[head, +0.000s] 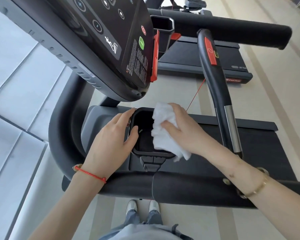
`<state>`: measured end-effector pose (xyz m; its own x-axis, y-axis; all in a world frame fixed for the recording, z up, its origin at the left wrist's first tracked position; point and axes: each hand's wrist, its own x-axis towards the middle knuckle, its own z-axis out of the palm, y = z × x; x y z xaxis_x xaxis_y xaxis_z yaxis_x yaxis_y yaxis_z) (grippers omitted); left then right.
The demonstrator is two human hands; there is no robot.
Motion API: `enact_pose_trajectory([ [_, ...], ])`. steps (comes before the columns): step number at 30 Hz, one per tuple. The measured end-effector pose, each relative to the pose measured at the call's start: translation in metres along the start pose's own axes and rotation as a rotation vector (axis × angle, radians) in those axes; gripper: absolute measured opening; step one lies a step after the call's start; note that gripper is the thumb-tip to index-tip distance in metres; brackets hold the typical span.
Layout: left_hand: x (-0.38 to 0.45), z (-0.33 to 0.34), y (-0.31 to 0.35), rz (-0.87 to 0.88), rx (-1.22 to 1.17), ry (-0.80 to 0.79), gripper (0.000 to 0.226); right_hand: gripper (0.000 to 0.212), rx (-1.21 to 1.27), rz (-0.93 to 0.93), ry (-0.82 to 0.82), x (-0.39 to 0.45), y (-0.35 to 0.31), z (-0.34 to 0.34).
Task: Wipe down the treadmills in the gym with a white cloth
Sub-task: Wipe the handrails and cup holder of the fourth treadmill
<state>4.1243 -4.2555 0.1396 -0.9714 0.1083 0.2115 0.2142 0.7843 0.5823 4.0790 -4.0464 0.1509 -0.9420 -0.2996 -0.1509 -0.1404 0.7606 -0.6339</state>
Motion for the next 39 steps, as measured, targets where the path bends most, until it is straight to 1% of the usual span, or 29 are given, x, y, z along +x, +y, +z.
enact_pose_trajectory([
  [2,-0.001,0.000,-0.001,-0.001,0.002,-0.002,0.049,0.048,-0.139,-0.037,0.007,0.022,-0.010,-0.004],
  [3,-0.001,0.000,-0.001,0.001,0.003,-0.002,0.049,0.046,-0.160,-0.054,-0.011,0.031,-0.015,-0.005],
  [5,-0.001,0.001,0.000,0.005,0.002,-0.003,0.049,0.047,-0.149,-0.066,-0.037,0.037,-0.021,-0.008],
  [9,0.000,0.002,-0.003,0.011,-0.005,0.006,0.049,0.041,-0.124,-0.095,0.006,0.018,-0.015,-0.008],
  [12,0.000,0.003,-0.005,0.012,-0.007,0.004,0.049,0.047,0.021,-0.044,0.003,0.003,-0.010,-0.009],
  [15,0.001,0.004,-0.006,0.006,0.003,0.002,0.050,0.053,0.100,0.031,-0.025,-0.012,-0.008,-0.009],
  [19,0.002,0.003,-0.005,0.003,0.016,0.011,0.049,0.049,0.349,0.110,-0.006,-0.038,-0.006,-0.014],
  [21,0.002,0.003,-0.003,0.010,0.020,0.011,0.049,0.043,0.395,0.119,0.027,-0.050,-0.004,-0.019],
  [25,-0.003,-0.003,0.001,0.041,0.029,0.021,0.049,0.041,0.306,0.014,0.025,-0.081,-0.007,-0.033],
  [27,-0.008,-0.007,0.004,0.068,-0.005,0.039,0.046,0.045,0.254,-0.050,-0.047,-0.100,-0.010,-0.041],
  [30,-0.017,-0.012,0.008,0.097,-0.027,0.045,0.042,0.049,0.169,-0.104,-0.205,-0.122,-0.013,-0.040],
  [32,-0.024,-0.014,0.011,0.103,-0.024,0.042,0.040,0.051,0.039,-0.145,-0.241,-0.129,-0.018,-0.024],
  [33,-0.027,-0.015,0.013,0.110,-0.020,0.041,0.040,0.054,-0.061,-0.169,-0.210,-0.131,-0.020,-0.012],
  [34,-0.031,-0.016,0.015,0.122,-0.016,0.041,0.039,0.056,-0.187,-0.198,-0.136,-0.132,-0.021,0.001],
  [36,-0.039,-0.018,0.019,0.139,-0.022,0.034,0.038,0.057,-0.412,-0.264,0.110,-0.133,-0.023,0.023],
  [37,-0.043,-0.018,0.021,0.146,-0.025,0.029,0.037,0.054,-0.464,-0.285,0.233,-0.133,-0.022,0.032],
  [39,-0.049,-0.018,0.027,0.165,-0.018,0.025,0.036,0.047,-0.485,-0.320,0.431,-0.137,-0.016,0.042],
])
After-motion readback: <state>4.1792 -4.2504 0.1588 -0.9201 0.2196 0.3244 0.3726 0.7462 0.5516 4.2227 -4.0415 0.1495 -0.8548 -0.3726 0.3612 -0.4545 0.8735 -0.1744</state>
